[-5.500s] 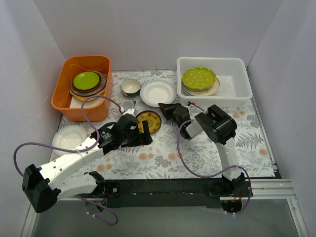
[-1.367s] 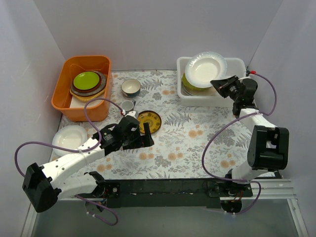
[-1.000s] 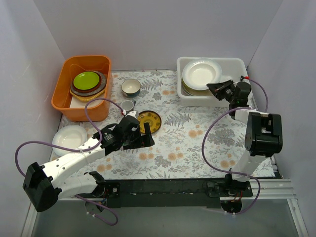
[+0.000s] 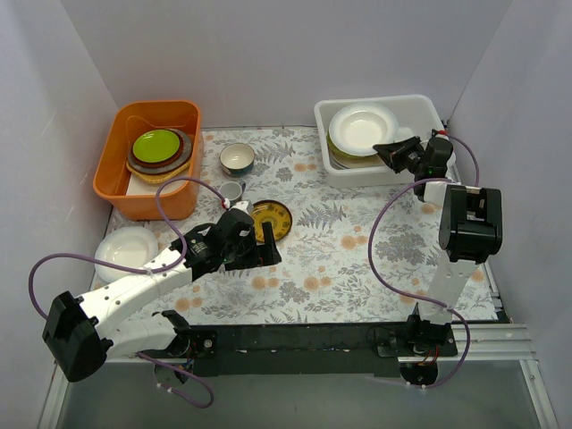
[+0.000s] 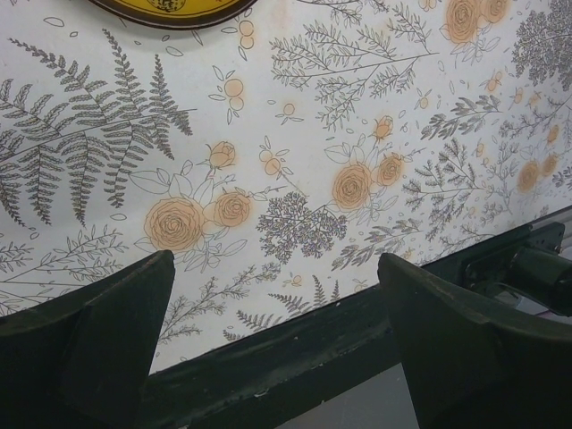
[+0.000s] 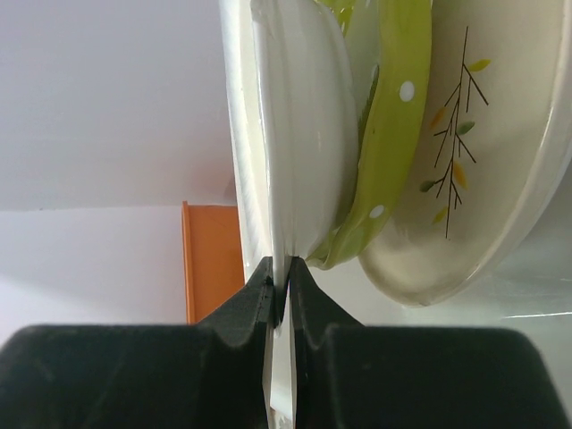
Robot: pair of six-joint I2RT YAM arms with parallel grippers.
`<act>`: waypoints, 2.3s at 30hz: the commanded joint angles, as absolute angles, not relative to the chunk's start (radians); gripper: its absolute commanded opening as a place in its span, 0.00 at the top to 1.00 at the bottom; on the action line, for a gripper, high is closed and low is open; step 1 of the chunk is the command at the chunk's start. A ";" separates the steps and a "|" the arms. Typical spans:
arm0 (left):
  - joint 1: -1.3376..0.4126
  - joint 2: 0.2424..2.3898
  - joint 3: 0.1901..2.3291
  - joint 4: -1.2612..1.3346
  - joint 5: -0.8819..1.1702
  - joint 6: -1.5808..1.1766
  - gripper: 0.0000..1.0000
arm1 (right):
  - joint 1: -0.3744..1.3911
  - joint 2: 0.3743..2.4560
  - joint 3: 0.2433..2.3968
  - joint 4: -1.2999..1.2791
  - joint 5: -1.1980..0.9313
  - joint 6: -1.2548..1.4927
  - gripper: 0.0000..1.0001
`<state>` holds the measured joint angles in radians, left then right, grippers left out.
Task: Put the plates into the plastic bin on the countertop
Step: Place the plate in the plastic bin, then pick up the plate from the corner of the board.
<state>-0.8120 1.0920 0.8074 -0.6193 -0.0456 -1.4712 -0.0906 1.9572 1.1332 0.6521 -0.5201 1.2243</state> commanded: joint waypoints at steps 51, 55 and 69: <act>-0.816 0.969 0.796 -0.653 -0.041 -1.496 0.02 | -0.181 1.402 0.923 0.476 -0.597 0.913 0.39; -0.816 0.980 0.799 -0.667 -0.044 -1.489 0.02 | -0.163 1.296 0.913 0.378 -0.591 0.813 0.39; -0.816 0.973 0.851 -0.785 -0.155 -1.509 0.02 | 0.093 1.089 0.910 0.002 -0.557 0.586 0.37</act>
<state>-0.8120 0.9947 0.8021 -0.7177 -0.0738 -1.4986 0.0113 1.1168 0.9096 0.1406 -0.5716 0.6685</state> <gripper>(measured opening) 0.981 0.631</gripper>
